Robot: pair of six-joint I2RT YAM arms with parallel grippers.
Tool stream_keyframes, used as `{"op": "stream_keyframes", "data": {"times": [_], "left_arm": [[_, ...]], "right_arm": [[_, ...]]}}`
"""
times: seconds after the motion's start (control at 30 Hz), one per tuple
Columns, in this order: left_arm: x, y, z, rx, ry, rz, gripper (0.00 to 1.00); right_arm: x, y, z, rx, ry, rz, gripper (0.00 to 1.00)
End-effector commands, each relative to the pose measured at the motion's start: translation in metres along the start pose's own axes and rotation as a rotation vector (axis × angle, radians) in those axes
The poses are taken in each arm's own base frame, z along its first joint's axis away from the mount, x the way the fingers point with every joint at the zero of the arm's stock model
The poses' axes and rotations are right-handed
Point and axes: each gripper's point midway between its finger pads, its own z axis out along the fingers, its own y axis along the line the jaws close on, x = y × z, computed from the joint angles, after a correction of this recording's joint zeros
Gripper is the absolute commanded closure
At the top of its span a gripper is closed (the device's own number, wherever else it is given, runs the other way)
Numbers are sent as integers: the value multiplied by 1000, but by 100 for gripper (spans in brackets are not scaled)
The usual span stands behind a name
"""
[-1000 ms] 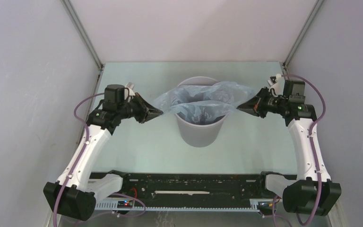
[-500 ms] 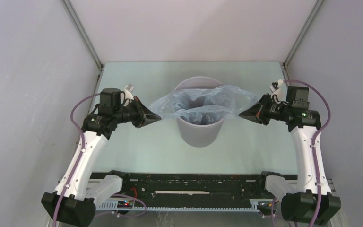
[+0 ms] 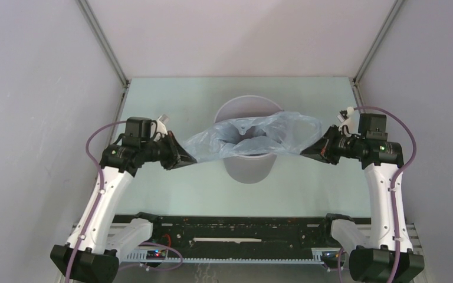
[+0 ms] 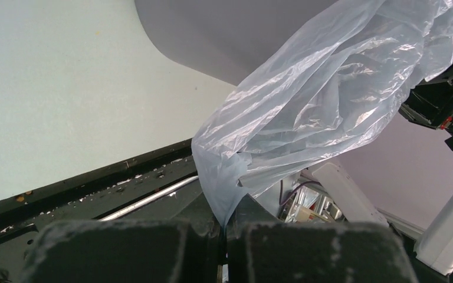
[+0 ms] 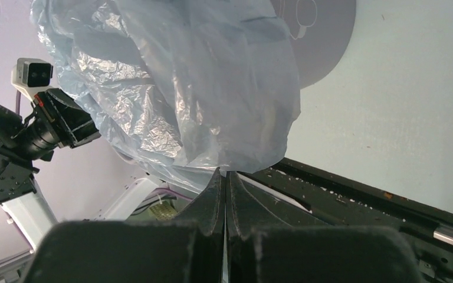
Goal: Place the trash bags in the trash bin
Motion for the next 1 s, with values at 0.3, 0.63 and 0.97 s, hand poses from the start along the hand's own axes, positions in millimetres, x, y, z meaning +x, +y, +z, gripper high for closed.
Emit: {"op": "stream_keyframes", "data": {"times": [0.3,0.63,0.97], "left_arm": [[-4,6,-27,-82,-112,93,100],[-20,21,-4,-111,-130,72,100],[-92,1,17,-103,-289,89,100]], "right_arm": [[1,-13,-10,79,-58,-12,100],[-37,-26,12,94,-124,-21,100],[-72,-45,41,92,-141,-53,100]]}}
